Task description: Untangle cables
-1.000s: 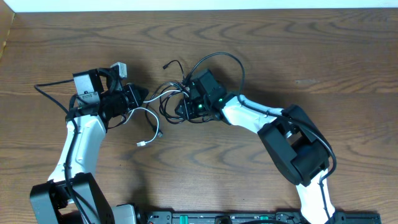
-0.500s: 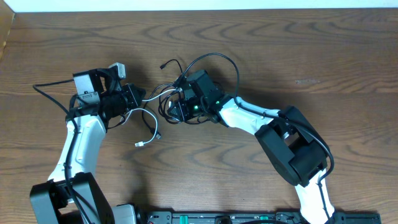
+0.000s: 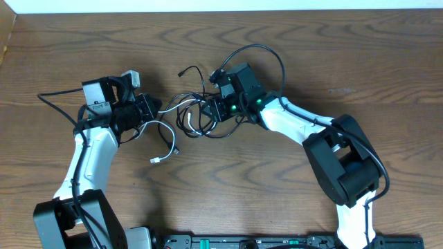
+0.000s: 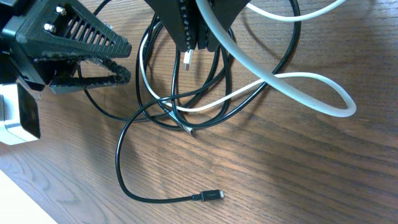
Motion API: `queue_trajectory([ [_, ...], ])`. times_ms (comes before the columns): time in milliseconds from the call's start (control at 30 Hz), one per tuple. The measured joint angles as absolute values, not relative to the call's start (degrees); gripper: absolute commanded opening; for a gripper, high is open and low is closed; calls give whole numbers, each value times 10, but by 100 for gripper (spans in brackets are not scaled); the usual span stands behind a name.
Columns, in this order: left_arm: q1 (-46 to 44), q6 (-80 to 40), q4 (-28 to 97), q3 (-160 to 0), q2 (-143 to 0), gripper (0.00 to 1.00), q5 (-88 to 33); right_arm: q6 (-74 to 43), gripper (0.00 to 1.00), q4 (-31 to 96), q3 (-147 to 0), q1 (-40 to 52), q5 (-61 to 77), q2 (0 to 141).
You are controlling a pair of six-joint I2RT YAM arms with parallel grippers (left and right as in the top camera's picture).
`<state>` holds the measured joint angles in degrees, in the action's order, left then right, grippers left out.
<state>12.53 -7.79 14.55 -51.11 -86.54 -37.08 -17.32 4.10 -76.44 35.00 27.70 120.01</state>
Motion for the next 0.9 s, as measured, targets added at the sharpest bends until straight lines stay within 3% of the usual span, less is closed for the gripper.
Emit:
queue_trajectory([
  [100,125,-77,146,-511,-865,41,-370,-140,48,55,-764,353,256,1199],
  [133,125,-76,146,-511,-865,56,-369,-132,50,57,-764,354,248,1199],
  [233,125,-73,145,-511,-865,83,-369,-113,61,57,-764,356,225,1199],
  [267,125,-76,146,-511,-865,99,-369,-109,70,58,-764,356,217,1199],
  [333,125,-75,147,-511,-865,99,-369,-99,99,58,-764,356,205,1199],
  [900,125,-75,154,-511,-865,98,-369,-93,99,70,-764,356,141,1199],
])
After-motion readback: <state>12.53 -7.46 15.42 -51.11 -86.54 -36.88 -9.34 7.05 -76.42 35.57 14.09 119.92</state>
